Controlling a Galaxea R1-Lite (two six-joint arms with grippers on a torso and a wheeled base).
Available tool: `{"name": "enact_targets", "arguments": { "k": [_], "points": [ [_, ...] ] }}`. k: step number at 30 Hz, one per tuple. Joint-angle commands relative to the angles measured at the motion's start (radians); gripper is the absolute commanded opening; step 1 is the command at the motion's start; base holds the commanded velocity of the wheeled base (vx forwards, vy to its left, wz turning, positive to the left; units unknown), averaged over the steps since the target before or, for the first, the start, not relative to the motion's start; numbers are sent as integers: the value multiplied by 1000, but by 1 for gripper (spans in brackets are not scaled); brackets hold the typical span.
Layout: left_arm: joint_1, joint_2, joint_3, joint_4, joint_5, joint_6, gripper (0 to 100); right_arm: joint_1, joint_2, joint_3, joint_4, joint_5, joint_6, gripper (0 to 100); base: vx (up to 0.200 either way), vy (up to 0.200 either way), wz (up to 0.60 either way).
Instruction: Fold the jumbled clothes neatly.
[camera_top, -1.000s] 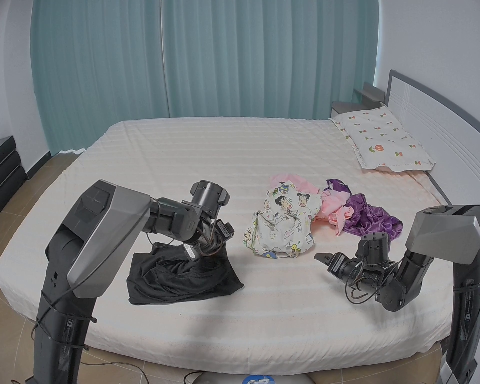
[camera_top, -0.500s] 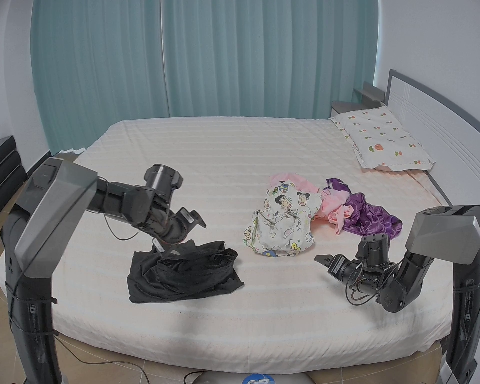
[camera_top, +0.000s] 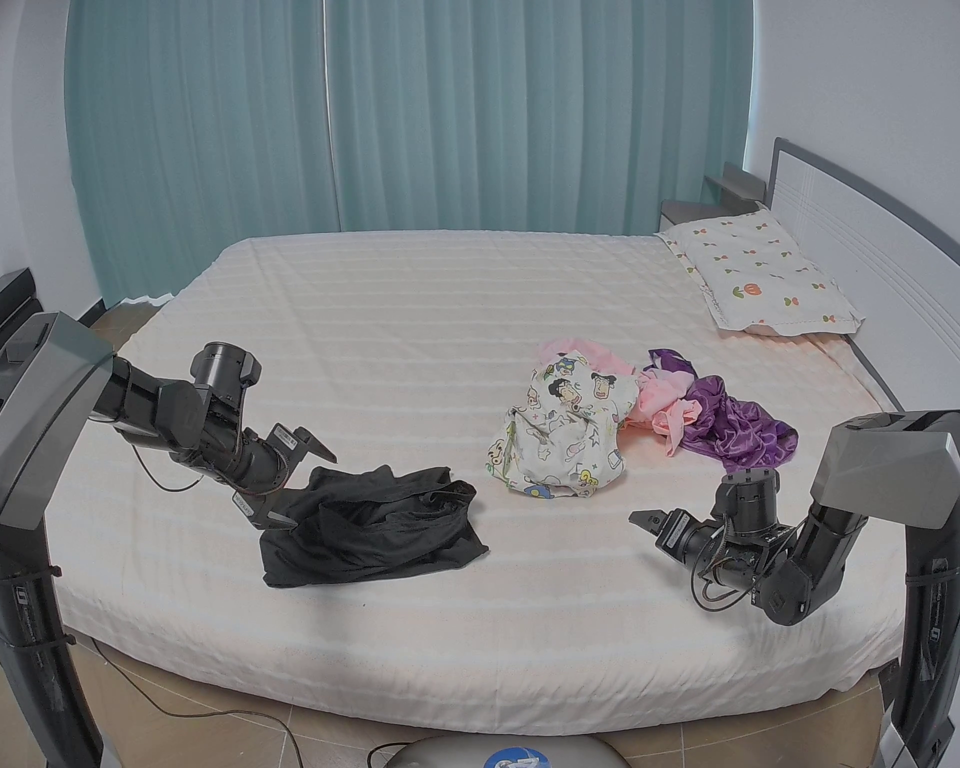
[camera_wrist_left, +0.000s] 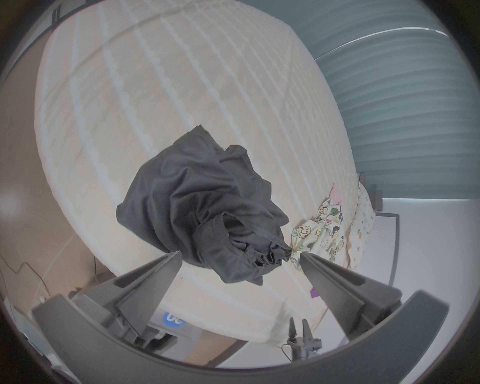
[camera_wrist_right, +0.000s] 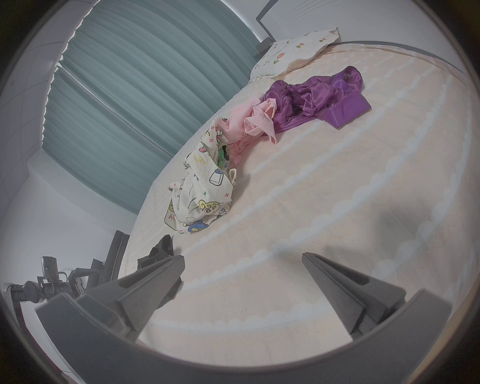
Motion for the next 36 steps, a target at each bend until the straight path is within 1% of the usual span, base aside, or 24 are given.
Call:
{"name": "enact_targets", "arguments": {
  "k": [1, 6, 7, 8, 10, 16, 20, 22, 27, 31, 36],
  "points": [
    [28, -10, 37, -30, -17, -15, 100, -4, 1, -1, -2, 0, 0, 100, 0, 200, 0],
    [53, -9, 128, -171, -36, -16, 100, -5, 2, -1, 0, 0, 0, 100, 0, 200, 0],
    [54, -9, 130, -174, -37, -16, 100, -5, 2, -1, -2, 0, 0, 100, 0, 200, 0],
    [65, -7, 153, -206, -65, -24, 100, -5, 2, -1, 0, 0, 0, 100, 0, 200, 0],
    [80, -2, 159, -226, -102, -49, 100, -7, 2, -1, 0, 0, 0, 100, 0, 200, 0],
    [116, -2, 160, -229, -137, -58, 100, -7, 13, -6, 0, 0, 0, 100, 0, 200, 0],
    [168, 1, 159, -231, -159, -56, 100, -7, 16, -6, 0, 0, 0, 100, 0, 200, 0],
    [182, 2, 160, -238, -165, -56, 100, -10, 13, -8, 0, 0, 0, 100, 0, 200, 0],
    [183, 2, 168, -244, -165, -50, 100, -25, 1, -9, -3, -1, 0, 100, 0, 200, 0],
    [183, 2, 171, -247, -165, -50, 100, -44, -8, -5, -25, 0, 0, 100, 0, 0, 0],
    [183, 1, 172, -247, -166, -52, 100, -45, -8, -1, -29, -1, 0, 100, 0, 0, 0]
  ]
}}
